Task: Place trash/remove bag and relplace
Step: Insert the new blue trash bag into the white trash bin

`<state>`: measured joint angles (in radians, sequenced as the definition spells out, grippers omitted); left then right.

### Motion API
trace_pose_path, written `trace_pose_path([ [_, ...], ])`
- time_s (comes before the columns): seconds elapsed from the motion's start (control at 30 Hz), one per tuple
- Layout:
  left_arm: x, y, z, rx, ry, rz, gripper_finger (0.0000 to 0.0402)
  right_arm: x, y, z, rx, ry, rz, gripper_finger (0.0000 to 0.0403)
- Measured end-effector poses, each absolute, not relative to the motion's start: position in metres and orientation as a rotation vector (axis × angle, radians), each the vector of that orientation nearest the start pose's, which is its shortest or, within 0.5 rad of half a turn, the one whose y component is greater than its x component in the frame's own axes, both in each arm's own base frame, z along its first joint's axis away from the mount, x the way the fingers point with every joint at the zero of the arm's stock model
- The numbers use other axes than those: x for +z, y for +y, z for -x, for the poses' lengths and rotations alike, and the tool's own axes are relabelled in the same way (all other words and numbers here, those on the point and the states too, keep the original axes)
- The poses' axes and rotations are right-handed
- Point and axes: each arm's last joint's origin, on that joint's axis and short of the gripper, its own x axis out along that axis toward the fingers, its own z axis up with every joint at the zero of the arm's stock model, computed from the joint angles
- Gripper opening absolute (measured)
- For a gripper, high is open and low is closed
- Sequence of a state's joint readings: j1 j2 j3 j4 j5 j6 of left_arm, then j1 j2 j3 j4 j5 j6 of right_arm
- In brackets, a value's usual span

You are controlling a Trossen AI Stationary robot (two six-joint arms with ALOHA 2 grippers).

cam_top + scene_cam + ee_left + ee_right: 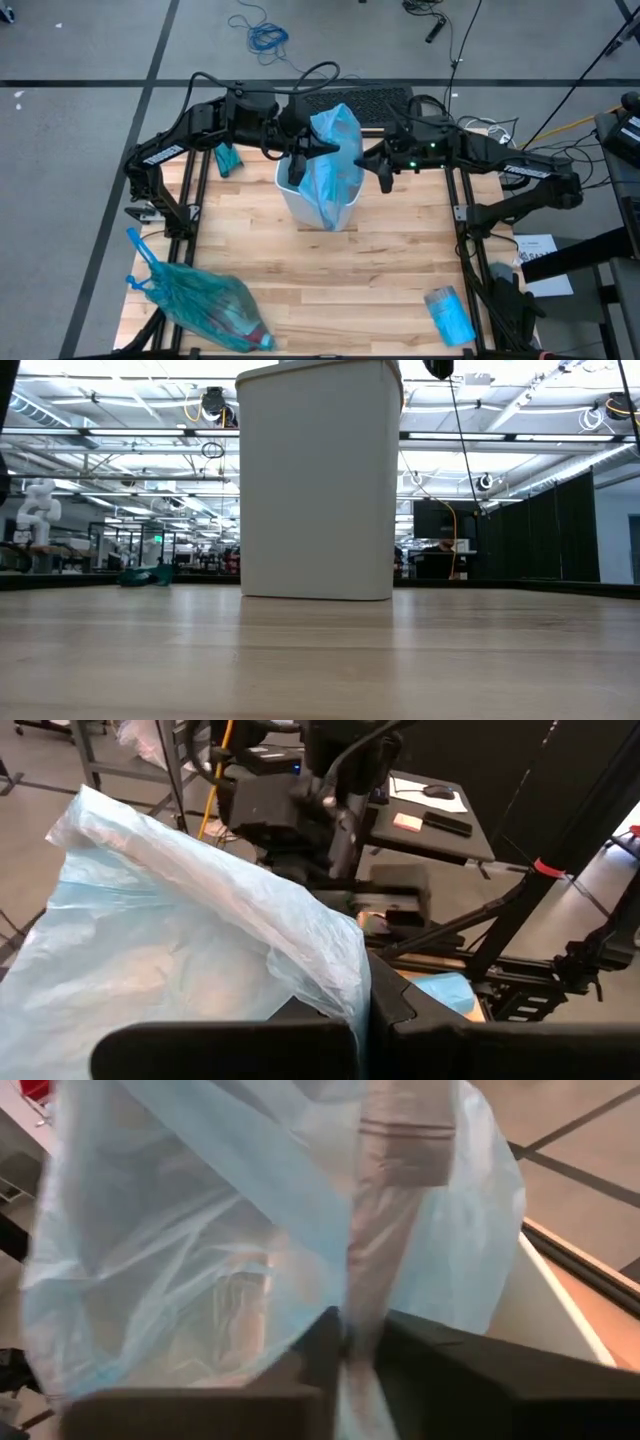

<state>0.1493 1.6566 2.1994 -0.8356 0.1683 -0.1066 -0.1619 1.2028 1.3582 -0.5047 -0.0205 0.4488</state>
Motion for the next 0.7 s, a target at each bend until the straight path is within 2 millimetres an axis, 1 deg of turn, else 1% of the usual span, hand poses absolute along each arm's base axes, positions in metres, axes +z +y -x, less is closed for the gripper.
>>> trace_pose_path([
  [0.07, 0.517, 0.042, -0.311, -0.013, 0.288, 0.158, 0.0000, 0.413, -0.040, -0.247, -0.216, 0.317, -0.465, 0.0019],
  [0.1, 0.517, 0.041, -0.311, -0.017, 0.288, 0.163, 0.0000, 0.413, -0.040, -0.247, -0.220, 0.315, -0.461, 0.0010],
  [0.2, 0.518, 0.040, -0.309, -0.043, 0.287, 0.176, 0.0000, 0.416, -0.039, -0.243, -0.229, 0.303, -0.469, 0.0003],
  [0.3, 0.519, 0.040, -0.305, -0.043, 0.293, 0.206, 0.0000, 0.420, -0.037, -0.235, -0.200, 0.299, -0.489, 0.0001],
  [0.43, 0.519, 0.039, -0.300, -0.043, 0.319, 0.263, 0.0000, 0.425, -0.035, -0.223, -0.159, 0.363, -0.536, 0.0000],
  [0.57, 0.513, 0.037, -0.298, -0.058, 0.392, 0.354, 0.0000, 0.437, -0.032, -0.212, -0.142, 0.416, -0.551, 0.0000],
  [0.7, 0.505, 0.037, -0.294, -0.042, 0.483, 0.376, 0.0000, 0.445, -0.031, -0.210, -0.136, 0.399, -0.544, 0.0000],
])
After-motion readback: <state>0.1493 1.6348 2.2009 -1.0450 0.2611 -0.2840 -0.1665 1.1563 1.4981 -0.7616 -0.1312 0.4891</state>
